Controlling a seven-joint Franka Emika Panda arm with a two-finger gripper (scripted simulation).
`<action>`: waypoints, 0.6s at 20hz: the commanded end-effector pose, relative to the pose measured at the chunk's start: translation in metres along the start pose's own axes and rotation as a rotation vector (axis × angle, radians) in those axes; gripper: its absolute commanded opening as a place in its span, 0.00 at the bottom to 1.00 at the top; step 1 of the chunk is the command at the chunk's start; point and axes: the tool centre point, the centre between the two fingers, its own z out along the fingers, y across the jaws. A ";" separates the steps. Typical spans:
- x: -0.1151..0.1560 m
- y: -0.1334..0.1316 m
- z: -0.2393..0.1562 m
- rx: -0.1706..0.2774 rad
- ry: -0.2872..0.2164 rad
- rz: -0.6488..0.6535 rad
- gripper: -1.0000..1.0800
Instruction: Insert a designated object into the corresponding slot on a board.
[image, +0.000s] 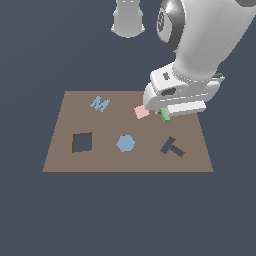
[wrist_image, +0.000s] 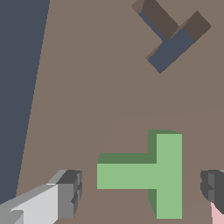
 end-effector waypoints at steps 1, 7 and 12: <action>0.000 0.000 0.000 0.000 0.000 0.000 0.96; 0.001 0.000 0.013 -0.001 0.001 0.000 0.96; 0.001 -0.001 0.022 -0.001 0.001 0.000 0.96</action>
